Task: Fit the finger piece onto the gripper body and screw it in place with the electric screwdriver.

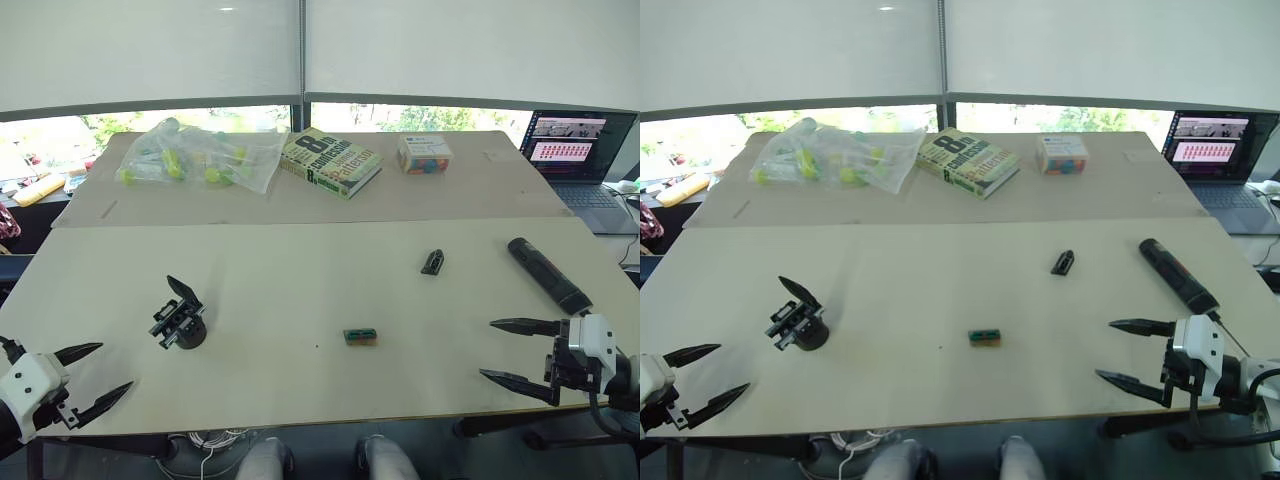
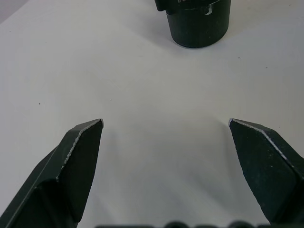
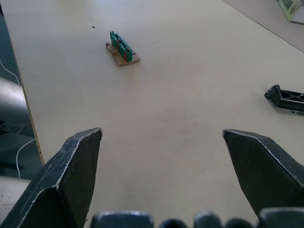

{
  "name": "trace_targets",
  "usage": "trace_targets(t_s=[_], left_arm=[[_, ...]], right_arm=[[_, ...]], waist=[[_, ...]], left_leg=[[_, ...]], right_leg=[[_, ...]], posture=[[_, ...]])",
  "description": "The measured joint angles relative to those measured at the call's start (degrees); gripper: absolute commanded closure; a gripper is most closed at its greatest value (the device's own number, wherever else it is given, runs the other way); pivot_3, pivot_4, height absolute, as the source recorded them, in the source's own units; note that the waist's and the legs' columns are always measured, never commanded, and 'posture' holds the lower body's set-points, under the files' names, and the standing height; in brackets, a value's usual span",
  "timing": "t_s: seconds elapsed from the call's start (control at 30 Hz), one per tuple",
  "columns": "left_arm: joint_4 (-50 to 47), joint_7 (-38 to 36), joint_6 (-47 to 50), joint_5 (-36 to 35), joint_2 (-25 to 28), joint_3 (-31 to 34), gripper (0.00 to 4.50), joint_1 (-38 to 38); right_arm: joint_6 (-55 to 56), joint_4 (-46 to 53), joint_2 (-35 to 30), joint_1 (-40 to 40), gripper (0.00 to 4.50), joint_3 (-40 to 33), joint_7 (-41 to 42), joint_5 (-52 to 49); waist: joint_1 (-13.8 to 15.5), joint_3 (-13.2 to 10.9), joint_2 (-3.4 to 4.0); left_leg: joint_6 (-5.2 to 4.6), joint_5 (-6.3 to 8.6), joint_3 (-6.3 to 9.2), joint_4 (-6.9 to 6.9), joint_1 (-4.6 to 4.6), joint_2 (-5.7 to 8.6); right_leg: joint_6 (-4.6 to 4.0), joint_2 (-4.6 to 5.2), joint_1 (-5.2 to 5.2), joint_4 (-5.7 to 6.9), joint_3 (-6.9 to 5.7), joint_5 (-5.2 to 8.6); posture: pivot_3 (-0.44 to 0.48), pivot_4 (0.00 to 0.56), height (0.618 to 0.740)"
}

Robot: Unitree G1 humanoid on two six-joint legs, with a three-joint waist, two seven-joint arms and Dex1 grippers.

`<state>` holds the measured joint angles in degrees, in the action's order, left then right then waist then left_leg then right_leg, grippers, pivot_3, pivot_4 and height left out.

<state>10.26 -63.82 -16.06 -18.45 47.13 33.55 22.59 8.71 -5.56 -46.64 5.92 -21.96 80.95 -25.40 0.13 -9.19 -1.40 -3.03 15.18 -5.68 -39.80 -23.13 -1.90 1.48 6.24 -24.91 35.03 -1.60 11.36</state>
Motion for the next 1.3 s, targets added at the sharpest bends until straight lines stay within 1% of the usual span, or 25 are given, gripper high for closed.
trace_targets(t_s=[0.07,0.1,0.23,0.33,0.43,0.5,0.6,0.7,0.73,0.8,0.9,0.93,1.0,1.13,1.3], left_arm=[[-0.2,0.1,0.4,-0.3,0.0,0.1,0.02,0.2],[-1.0,0.3,2.4,-1.8,-0.3,0.4,0.02,0.6],[-4.9,1.5,10.8,-9.5,-2.8,4.2,0.02,2.4],[-6.4,3.1,12.8,-12.0,-5.3,7.1,0.02,4.3],[-6.9,5.0,13.1,-12.9,-9.3,9.1,0.02,6.7],[-6.7,6.1,13.1,-13.0,-11.7,9.5,0.02,8.3],[-5.8,7.1,12.2,-12.7,-13.7,9.9,0.02,9.7],[-7.0,7.7,12.0,-12.5,-15.0,9.7,0.02,9.8],[-8.1,7.9,12.1,-12.5,-15.2,9.2,0.02,9.5],[-9.9,8.1,12.2,-12.3,-15.1,8.1,0.02,8.8],[-12.9,8.0,12.5,-11.2,-14.3,4.4,0.02,6.8],[-13.5,8.1,12.7,-10.8,-13.9,3.2,0.02,6.1],[-14.8,8.2,12.9,-9.8,-13.5,0.4,0.02,4.4],[-15.6,9.3,13.8,-7.5,-13.3,-4.5,0.02,1.5],[-14.4,13.2,15.1,-3.7,-14.1,-10.5,0.02,-4.5]], right_arm=[[0.0,-0.1,0.0,-0.1,0.0,0.2,0.0,0.0],[-0.1,-0.1,0.3,-0.5,0.0,0.8,-0.1,-0.2],[-1.4,2.7,5.9,-1.1,0.0,2.9,-0.7,-4.3],[-1.5,5.5,8.6,-2.2,0.0,3.8,-1.3,-6.9],[0.2,8.3,11.9,-4.7,0.0,4.3,-2.0,-8.4],[2.3,10.4,14.3,-5.0,0.0,5.6,-2.3,-8.6],[4.4,12.8,16.7,-5.0,0.0,8.2,-2.3,-8.6],[5.7,14.4,17.3,-5.0,0.0,9.9,-2.6,-8.5],[5.8,14.8,17.5,-5.0,0.0,10.2,-2.8,-8.5],[5.8,15.0,17.5,-5.0,0.0,10.3,-3.0,-8.6],[5.8,15.0,17.3,-5.0,0.0,10.5,-2.9,-8.5],[5.8,14.9,17.2,-4.9,0.0,10.6,-2.9,-8.5],[5.8,14.8,16.4,-5.1,0.0,10.7,-3.0,-8.5],[5.7,14.8,16.0,-5.1,0.0,11.0,-3.6,-8.5],[5.7,14.7,15.2,-5.1,0.0,11.2,-4.3,-8.5]], waist=[[0.0,0.0,0.0],[-0.1,0.0,-0.01],[-0.2,0.0,-0.03],[-0.3,0.0,0.03],[-0.5,0.0,-0.01],[-0.4,0.0,-0.02],[0.0,0.0,-0.02],[0.5,0.0,-0.05],[0.7,0.1,-0.11],[0.8,0.1,-0.15],[0.6,0.1,-0.15],[0.6,0.1,-0.16],[0.5,0.1,-0.15],[0.3,0.1,-0.14],[0.5,0.1,-0.15]], left_leg=[[0.0,0.0,0.0,0.0,0.0,0.0],[0.0,0.0,-0.01,0.0,0.01,-0.01],[0.0,0.0,0.0,0.01,0.0,-0.06],[0.0,0.0,-0.04,0.0,0.01,-0.04],[0.01,0.01,-0.06,0.0,0.03,-0.05],[0.03,0.02,-0.06,0.01,0.02,-0.05],[0.03,0.02,-0.04,-0.01,0.02,-0.04],[0.29,0.17,-0.04,-0.05,0.06,-0.03],[0.44,0.25,-0.04,-0.05,0.06,-0.02],[0.45,0.26,-0.04,-0.06,0.05,-0.01],[0.43,0.25,-0.06,-0.05,0.03,-0.01],[0.15,0.09,-0.07,-0.05,0.04,-0.01],[0.04,0.01,-0.07,-0.05,0.04,-0.02],[0.04,0.0,-0.08,-0.04,0.07,-0.03],[0.04,0.0,-0.08,-0.04,0.2,-0.02]], right_leg=[[0.0,0.0,0.0,0.0,0.0,0.0],[0.0,0.0,0.0,0.0,0.0,0.0],[0.01,-0.02,-0.03,0.05,-0.01,-0.01],[0.01,-0.01,-0.02,0.04,0.03,-0.01],[0.01,-0.02,-0.01,0.03,0.02,0.0],[0.02,-0.03,-0.02,0.03,0.0,0.0],[0.01,-0.01,-0.05,0.04,-0.03,0.01],[-0.01,0.03,-0.15,-0.01,-0.05,0.0],[-0.01,0.05,-0.15,-0.01,-0.07,0.0],[-0.02,0.06,-0.14,-0.01,-0.07,-0.01],[-0.07,0.02,-0.01,0.03,-0.04,-0.04],[-0.08,-0.01,0.03,0.04,-0.03,-0.04],[-0.08,-0.03,0.03,0.05,-0.03,-0.05],[-0.07,-0.07,0.05,0.06,-0.01,-0.05],[-0.01,-0.07,0.22,0.04,-0.02,-0.1]], posture=[[0.0,0.15,0.74],[0.0,0.15,0.74],[0.0,0.15,0.74],[0.0,0.15,0.74],[0.0,0.15,0.74],[0.0,0.15,0.74],[0.0,0.15,0.74],[0.0,0.15,0.74],[0.0,0.15,0.74],[0.0,0.15,0.74],[0.0,0.15,0.74],[0.0,0.15,0.74],[0.0,0.15,0.74],[0.0,0.15,0.74],[0.0,0.15,0.74]])
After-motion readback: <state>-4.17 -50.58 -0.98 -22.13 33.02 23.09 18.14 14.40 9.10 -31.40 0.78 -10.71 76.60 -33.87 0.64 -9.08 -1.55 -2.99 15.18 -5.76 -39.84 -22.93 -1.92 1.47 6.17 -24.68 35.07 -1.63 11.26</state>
